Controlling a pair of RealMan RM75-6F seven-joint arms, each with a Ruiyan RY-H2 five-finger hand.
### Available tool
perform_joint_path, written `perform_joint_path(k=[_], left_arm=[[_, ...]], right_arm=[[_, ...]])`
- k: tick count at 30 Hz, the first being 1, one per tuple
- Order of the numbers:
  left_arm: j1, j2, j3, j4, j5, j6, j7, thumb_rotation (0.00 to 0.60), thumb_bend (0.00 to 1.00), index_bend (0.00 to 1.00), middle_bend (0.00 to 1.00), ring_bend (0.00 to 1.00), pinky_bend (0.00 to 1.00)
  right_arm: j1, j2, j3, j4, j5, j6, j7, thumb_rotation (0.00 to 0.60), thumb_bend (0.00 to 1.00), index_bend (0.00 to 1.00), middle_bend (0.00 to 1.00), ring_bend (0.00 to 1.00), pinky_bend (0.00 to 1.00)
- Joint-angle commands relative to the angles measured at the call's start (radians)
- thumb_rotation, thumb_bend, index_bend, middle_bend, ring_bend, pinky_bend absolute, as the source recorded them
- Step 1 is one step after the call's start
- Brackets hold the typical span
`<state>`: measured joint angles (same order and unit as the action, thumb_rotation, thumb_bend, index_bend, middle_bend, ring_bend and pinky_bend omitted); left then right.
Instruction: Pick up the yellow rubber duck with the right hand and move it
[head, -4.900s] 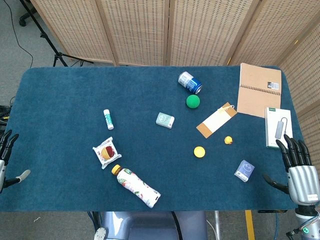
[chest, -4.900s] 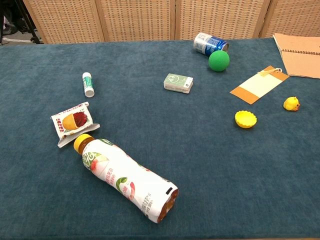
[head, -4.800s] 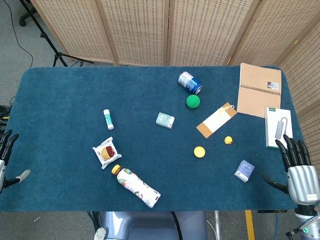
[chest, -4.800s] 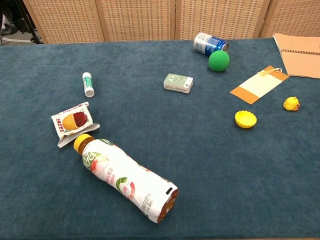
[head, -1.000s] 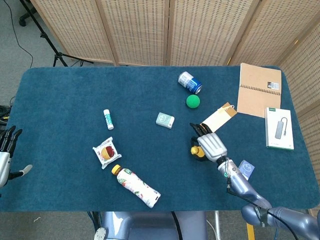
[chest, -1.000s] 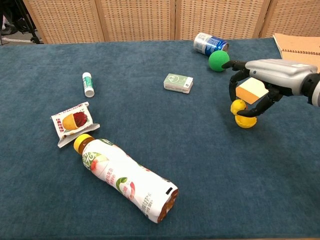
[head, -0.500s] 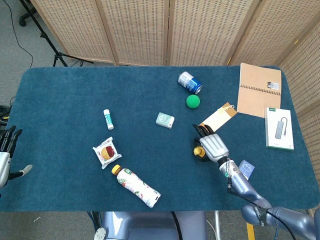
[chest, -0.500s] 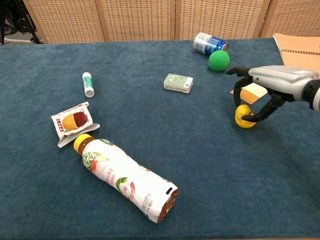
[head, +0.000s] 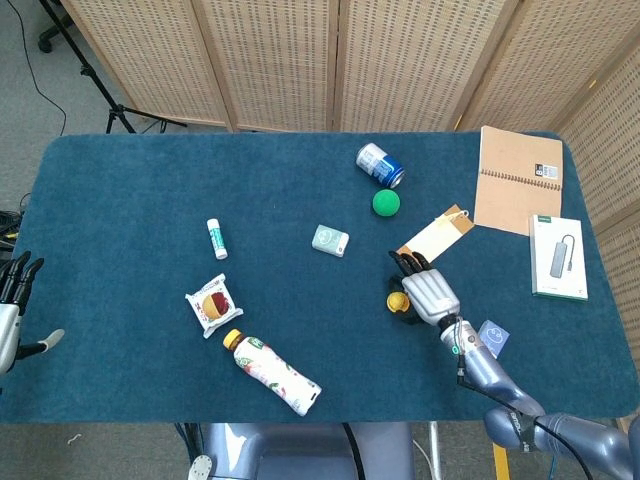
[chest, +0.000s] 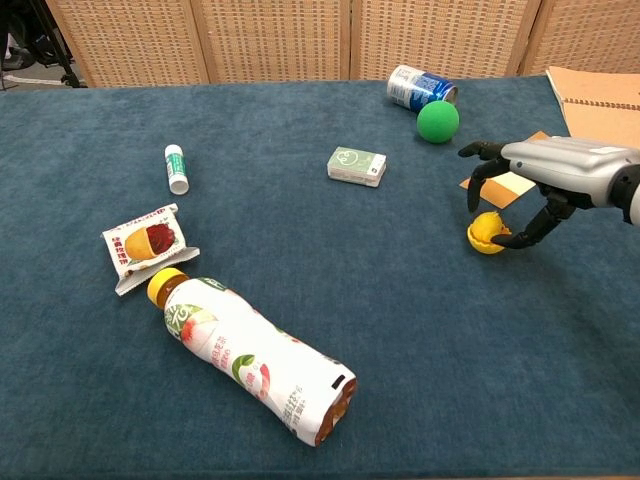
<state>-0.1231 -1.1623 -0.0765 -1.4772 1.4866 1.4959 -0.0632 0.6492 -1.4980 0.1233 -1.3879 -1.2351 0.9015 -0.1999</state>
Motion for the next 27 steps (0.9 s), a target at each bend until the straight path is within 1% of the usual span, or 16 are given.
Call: perform_joint_path(k=[1, 7, 11, 13, 14, 15, 16, 17, 18, 20, 24, 27], left_arm=[[0.0, 0.0, 0.0, 0.0, 0.001, 0.001, 0.0, 0.6, 0.0, 0.0, 0.0, 0.0, 0.0], [0.001, 0.001, 0.0, 0.001, 0.0, 0.003, -0.004, 0.6, 0.0, 0.0, 0.0, 0.0, 0.0], [0.001, 0.001, -0.001, 0.001, 0.0, 0.003, -0.005, 0.6, 0.0, 0.0, 0.0, 0.0, 0.0], [0.001, 0.001, -0.001, 0.001, 0.0, 0.003, -0.004, 0.6, 0.0, 0.0, 0.0, 0.0, 0.0], [0.001, 0.001, -0.001, 0.001, 0.0, 0.004, -0.004, 0.6, 0.0, 0.0, 0.0, 0.0, 0.0], [0.001, 0.001, -0.001, 0.001, 0.001, 0.005, -0.003, 0.6, 0.0, 0.0, 0.0, 0.0, 0.0], [0.002, 0.001, -0.001, 0.001, 0.001, 0.006, -0.003, 0.6, 0.0, 0.0, 0.0, 0.0, 0.0], [0.003, 0.001, -0.001, 0.001, 0.002, 0.01, -0.003, 0.6, 0.0, 0.0, 0.0, 0.0, 0.0], [0.005, 0.002, -0.002, 0.0, 0.003, 0.015, -0.005, 0.6, 0.0, 0.0, 0.0, 0.0, 0.0], [0.008, 0.004, -0.001, -0.003, 0.007, 0.022, -0.01, 0.6, 0.0, 0.0, 0.0, 0.0, 0.0], [0.013, 0.008, -0.001, -0.008, 0.01, 0.031, -0.013, 0.6, 0.0, 0.0, 0.0, 0.0, 0.0], [0.016, 0.01, 0.0, -0.013, 0.015, 0.038, -0.012, 0.6, 0.0, 0.0, 0.0, 0.0, 0.0]], right_arm=[[-0.001, 0.005, -0.002, -0.009, 0.003, 0.001, -0.006, 0.6, 0.34, 0.34, 0.0, 0.0, 0.0], [-0.007, 0.027, -0.001, -0.055, -0.007, 0.027, -0.021, 0.6, 0.34, 0.33, 0.0, 0.0, 0.0], [-0.026, 0.084, 0.004, -0.145, -0.04, 0.08, -0.018, 0.6, 0.34, 0.33, 0.0, 0.0, 0.0], [-0.041, 0.119, 0.003, -0.19, -0.062, 0.116, -0.018, 0.6, 0.33, 0.31, 0.0, 0.0, 0.0], [-0.052, 0.137, 0.002, -0.21, -0.074, 0.139, -0.018, 0.6, 0.28, 0.27, 0.0, 0.0, 0.0], [-0.065, 0.154, 0.0, -0.226, -0.086, 0.164, -0.019, 0.6, 0.18, 0.22, 0.0, 0.0, 0.0], [-0.079, 0.17, -0.004, -0.238, -0.1, 0.191, -0.019, 0.6, 0.12, 0.18, 0.0, 0.0, 0.0], [-0.099, 0.19, -0.009, -0.247, -0.118, 0.228, -0.019, 0.6, 0.03, 0.11, 0.0, 0.0, 0.0], [-0.127, 0.209, -0.013, -0.243, -0.137, 0.278, -0.011, 0.6, 0.0, 0.05, 0.0, 0.0, 0.0], [-0.171, 0.229, -0.025, -0.221, -0.168, 0.348, 0.02, 0.6, 0.0, 0.0, 0.0, 0.0, 0.0], [-0.255, 0.231, -0.036, -0.153, -0.19, 0.472, 0.086, 0.6, 0.0, 0.0, 0.0, 0.0, 0.0], [-0.336, 0.233, -0.06, -0.123, -0.188, 0.547, 0.197, 0.6, 0.0, 0.0, 0.0, 0.0, 0.0]])
